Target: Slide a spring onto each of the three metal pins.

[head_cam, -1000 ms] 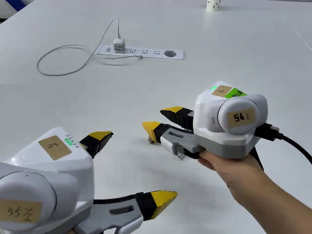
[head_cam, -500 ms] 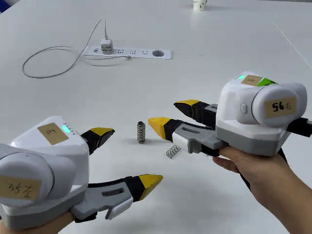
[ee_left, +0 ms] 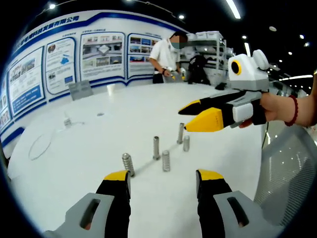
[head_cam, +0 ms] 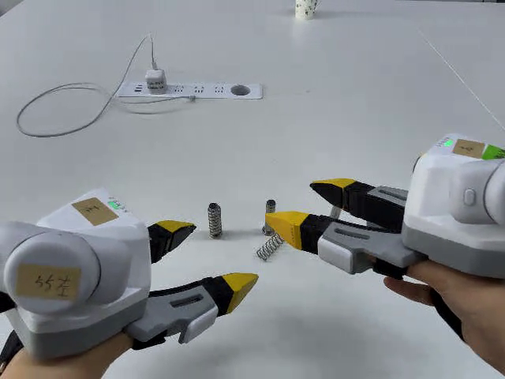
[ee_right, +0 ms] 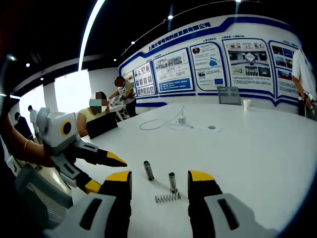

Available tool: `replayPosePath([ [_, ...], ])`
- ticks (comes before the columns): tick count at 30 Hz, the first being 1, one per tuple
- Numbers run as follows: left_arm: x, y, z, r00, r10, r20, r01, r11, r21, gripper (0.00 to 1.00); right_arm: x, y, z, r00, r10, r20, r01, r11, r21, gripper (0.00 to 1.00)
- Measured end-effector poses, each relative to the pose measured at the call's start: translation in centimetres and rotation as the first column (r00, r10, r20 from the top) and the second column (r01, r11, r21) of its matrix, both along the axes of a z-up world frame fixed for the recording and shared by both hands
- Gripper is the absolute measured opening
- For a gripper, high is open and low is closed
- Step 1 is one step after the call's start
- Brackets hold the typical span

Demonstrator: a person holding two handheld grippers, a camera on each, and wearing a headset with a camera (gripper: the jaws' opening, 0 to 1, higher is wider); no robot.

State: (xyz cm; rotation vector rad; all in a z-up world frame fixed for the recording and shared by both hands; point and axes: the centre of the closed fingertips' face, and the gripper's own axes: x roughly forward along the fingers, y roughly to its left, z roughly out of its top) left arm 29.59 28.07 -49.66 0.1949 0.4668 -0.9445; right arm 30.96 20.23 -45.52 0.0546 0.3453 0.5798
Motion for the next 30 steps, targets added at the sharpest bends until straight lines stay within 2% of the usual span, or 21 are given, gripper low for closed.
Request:
replayPosePath([
  [4,0.1,-0.7,-0.6,1.000,-0.009,-0.011,0.009,1.000,0.000,0.46,-0.7,-1.1,-0.6,1.000,-0.001,-0.011,0.000,0.999,-0.038,0.47],
  [8,0.2,-1.4,-1.6,0.999,-0.020,-0.030,0.020,1.000,0.014,0.41,-1.4,-2.2,-0.9,1.000,-0.011,-0.022,0.010,0.999,-0.041,0.48],
  [12,0.2,-2.2,-2.3,0.999,-0.043,-0.018,0.044,0.998,0.040,0.39,-2.0,-3.0,-1.4,0.999,-0.022,-0.029,0.021,0.998,-0.059,0.48],
  [19,0.6,-3.3,-2.9,0.998,-0.067,0.002,0.067,0.996,0.058,0.35,-2.6,-3.9,-1.9,0.999,-0.032,-0.040,0.029,0.998,-0.063,0.48],
  [25,1.3,-3.9,-3.8,0.998,-0.057,-0.011,0.058,0.997,0.058,0.29,-2.9,-4.2,-2.2,0.998,-0.042,-0.047,0.039,0.997,-0.062,0.48],
  [30,1.9,-4.2,-4.3,0.999,-0.036,-0.010,0.037,0.998,0.057,0.25,-3.3,-4.3,-2.6,0.998,-0.044,-0.054,0.041,0.997,-0.065,0.48],
])
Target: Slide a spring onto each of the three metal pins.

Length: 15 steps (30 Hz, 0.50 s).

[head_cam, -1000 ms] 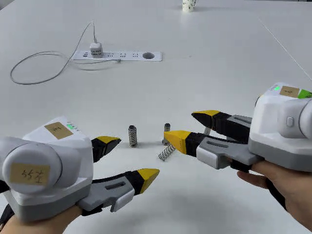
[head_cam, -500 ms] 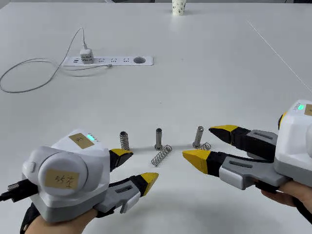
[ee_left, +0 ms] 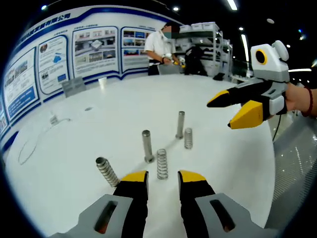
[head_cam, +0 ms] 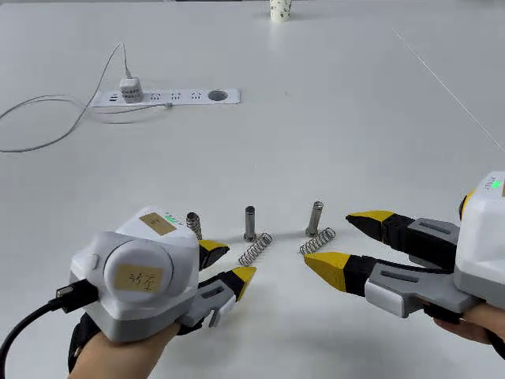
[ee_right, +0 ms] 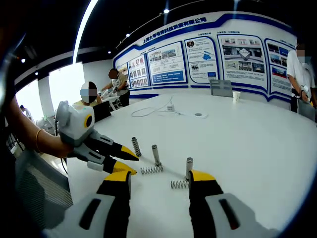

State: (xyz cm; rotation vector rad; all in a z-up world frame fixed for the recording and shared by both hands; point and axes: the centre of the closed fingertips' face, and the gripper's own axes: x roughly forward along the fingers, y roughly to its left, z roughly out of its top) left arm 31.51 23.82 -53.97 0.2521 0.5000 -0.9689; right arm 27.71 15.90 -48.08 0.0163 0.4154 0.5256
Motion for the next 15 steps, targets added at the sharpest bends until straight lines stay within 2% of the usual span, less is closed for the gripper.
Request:
replayPosePath([
  [9,0.5,-0.7,-0.9,1.000,-0.013,0.008,0.013,1.000,0.026,0.20,-0.1,-0.4,-0.1,1.000,-0.019,-0.009,0.019,1.000,0.013,0.48],
  [12,0.7,-0.7,-1.4,1.000,-0.015,0.012,0.014,0.999,0.051,0.18,-0.1,-0.4,-0.2,1.000,-0.025,-0.012,0.025,0.999,0.020,0.47],
  [15,0.8,-0.7,-1.6,1.000,-0.012,0.003,0.012,0.999,0.050,0.18,-0.2,-0.4,-0.4,1.000,-0.025,-0.016,0.025,1.000,0.018,0.47],
])
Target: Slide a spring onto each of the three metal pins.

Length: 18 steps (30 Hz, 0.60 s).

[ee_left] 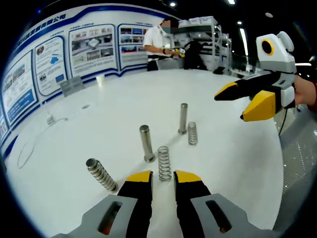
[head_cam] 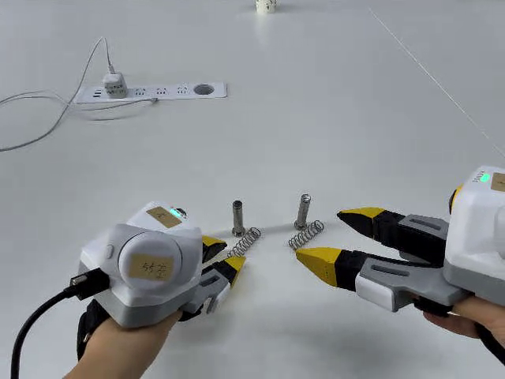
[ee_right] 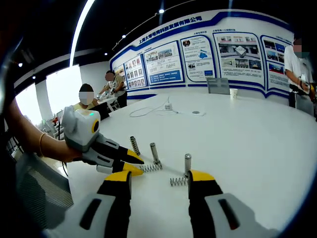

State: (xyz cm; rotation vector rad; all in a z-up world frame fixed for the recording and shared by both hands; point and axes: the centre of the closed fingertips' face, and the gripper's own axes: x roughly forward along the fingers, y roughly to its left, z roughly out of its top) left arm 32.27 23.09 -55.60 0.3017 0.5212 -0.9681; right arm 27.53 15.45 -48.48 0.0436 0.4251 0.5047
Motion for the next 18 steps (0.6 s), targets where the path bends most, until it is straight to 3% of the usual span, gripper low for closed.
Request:
replayPosePath([
  [4,0.0,-0.1,-0.3,1.000,-0.006,-0.003,0.006,1.000,0.006,0.16,0.0,0.0,-0.2,1.000,-0.003,-0.007,0.003,1.000,0.003,0.47],
  [7,0.0,-0.2,-0.6,1.000,0.001,-0.022,-0.001,1.000,-0.003,0.15,0.0,0.1,-0.5,1.000,-0.007,-0.013,0.007,1.000,0.006,0.47],
  [18,-0.1,-0.3,-0.6,1.000,-0.013,-0.009,0.013,1.000,0.004,0.11,-0.1,0.0,-1.1,0.999,-0.014,-0.033,0.014,1.000,-0.003,0.46],
])
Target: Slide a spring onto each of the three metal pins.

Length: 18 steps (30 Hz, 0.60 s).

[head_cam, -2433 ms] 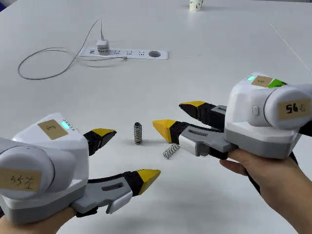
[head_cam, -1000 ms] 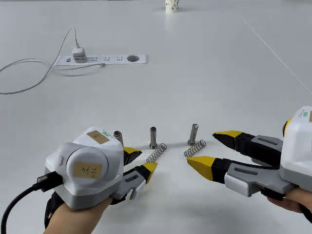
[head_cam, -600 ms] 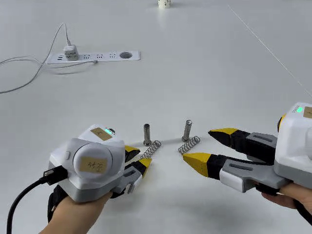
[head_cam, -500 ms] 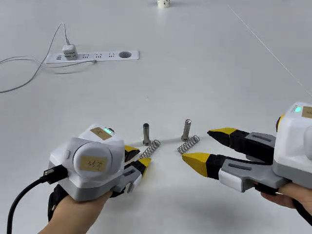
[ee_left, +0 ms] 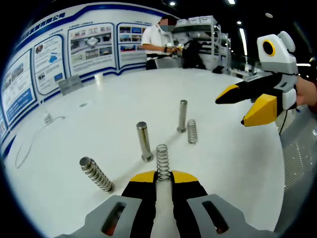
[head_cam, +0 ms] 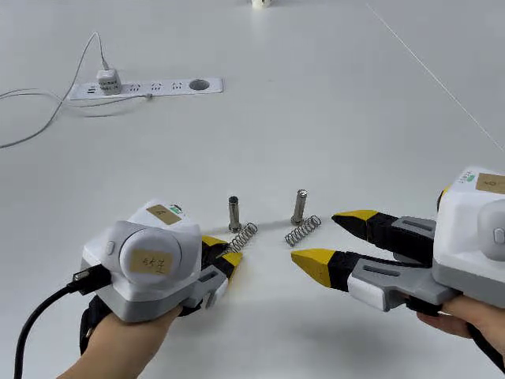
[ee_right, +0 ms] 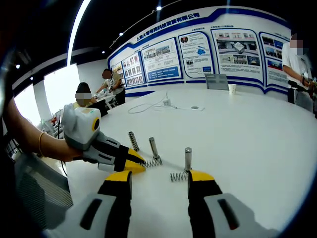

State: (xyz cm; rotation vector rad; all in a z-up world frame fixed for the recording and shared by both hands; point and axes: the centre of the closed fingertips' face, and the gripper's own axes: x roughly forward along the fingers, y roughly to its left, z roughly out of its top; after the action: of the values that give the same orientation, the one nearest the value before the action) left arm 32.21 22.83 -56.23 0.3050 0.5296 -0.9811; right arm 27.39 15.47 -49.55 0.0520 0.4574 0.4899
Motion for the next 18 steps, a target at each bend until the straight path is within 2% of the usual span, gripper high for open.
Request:
replayPosePath([
  [3,-0.1,0.0,0.0,1.000,-0.010,0.002,0.010,1.000,0.003,0.11,0.0,0.0,0.0,1.000,-0.003,-0.003,0.003,1.000,0.003,0.46],
  [8,-0.5,-0.1,0.8,1.000,-0.025,0.006,0.025,0.999,-0.021,0.10,0.1,-0.1,0.3,1.000,-0.017,-0.005,0.017,1.000,0.026,0.46],
  [13,-0.9,-0.3,2.0,0.999,-0.039,0.014,0.039,0.998,-0.058,0.10,0.5,-0.3,1.3,0.999,-0.043,0.002,0.043,0.996,0.082,0.46],
  [18,-1.5,-0.1,3.8,0.998,-0.041,0.039,0.045,0.993,-0.109,0.10,0.8,-0.2,2.4,0.998,-0.068,-0.002,0.068,0.985,0.157,0.43],
])
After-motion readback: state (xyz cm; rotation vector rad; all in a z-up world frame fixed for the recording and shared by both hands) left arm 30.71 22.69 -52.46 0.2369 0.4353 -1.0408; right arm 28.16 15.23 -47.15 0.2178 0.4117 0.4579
